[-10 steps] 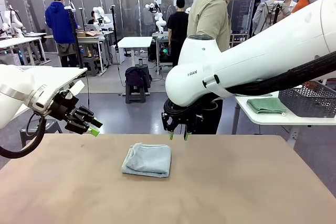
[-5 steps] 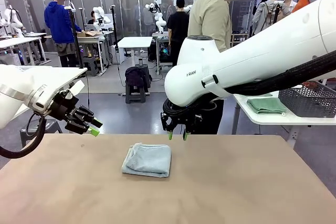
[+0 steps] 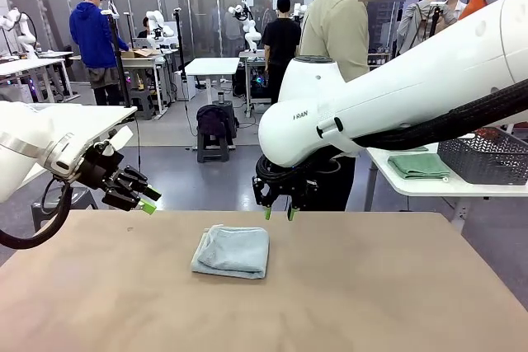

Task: Fold the towels and place them in the basket.
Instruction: Place the folded Towel with hook on the right side of the table.

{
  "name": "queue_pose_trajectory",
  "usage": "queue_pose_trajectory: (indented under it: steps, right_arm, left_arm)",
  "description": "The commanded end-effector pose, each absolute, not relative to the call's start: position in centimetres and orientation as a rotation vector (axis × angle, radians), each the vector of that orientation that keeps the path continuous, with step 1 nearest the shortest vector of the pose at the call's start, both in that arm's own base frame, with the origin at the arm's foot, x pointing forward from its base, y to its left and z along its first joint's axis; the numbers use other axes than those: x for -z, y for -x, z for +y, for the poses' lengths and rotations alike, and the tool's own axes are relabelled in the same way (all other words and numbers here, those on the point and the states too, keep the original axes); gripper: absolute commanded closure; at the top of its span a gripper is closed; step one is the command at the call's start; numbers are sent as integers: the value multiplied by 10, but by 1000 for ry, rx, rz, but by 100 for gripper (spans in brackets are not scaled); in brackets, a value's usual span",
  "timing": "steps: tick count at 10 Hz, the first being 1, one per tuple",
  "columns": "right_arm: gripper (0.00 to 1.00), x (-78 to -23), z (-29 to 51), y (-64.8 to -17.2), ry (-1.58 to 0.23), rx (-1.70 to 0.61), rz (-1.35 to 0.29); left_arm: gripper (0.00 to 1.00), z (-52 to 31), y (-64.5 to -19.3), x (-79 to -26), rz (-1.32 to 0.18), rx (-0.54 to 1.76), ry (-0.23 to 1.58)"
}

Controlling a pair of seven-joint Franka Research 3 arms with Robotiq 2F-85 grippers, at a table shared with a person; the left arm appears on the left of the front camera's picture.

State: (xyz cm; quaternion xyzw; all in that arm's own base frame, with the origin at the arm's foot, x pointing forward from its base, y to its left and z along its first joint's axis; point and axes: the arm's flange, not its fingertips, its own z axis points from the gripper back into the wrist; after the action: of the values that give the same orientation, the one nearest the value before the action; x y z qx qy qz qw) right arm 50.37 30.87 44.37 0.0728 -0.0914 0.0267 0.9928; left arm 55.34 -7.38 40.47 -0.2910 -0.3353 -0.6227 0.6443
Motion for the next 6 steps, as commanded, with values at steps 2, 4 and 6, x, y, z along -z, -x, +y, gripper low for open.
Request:
queue_pose_trajectory:
  steps: [2, 4, 6]
  right_arm:
    - [48, -429, 312, -504, -185, -22, -187]
    - [48, -405, 315, -506, -252, 62, -182]
    - [48, -384, 319, -514, -297, 146, -149]
  left_arm:
    - [40, -74, -553, -407, -751, 1413, 657]
    - [40, -74, -553, -407, -751, 1413, 657]
    - [40, -74, -553, -407, -751, 1413, 657]
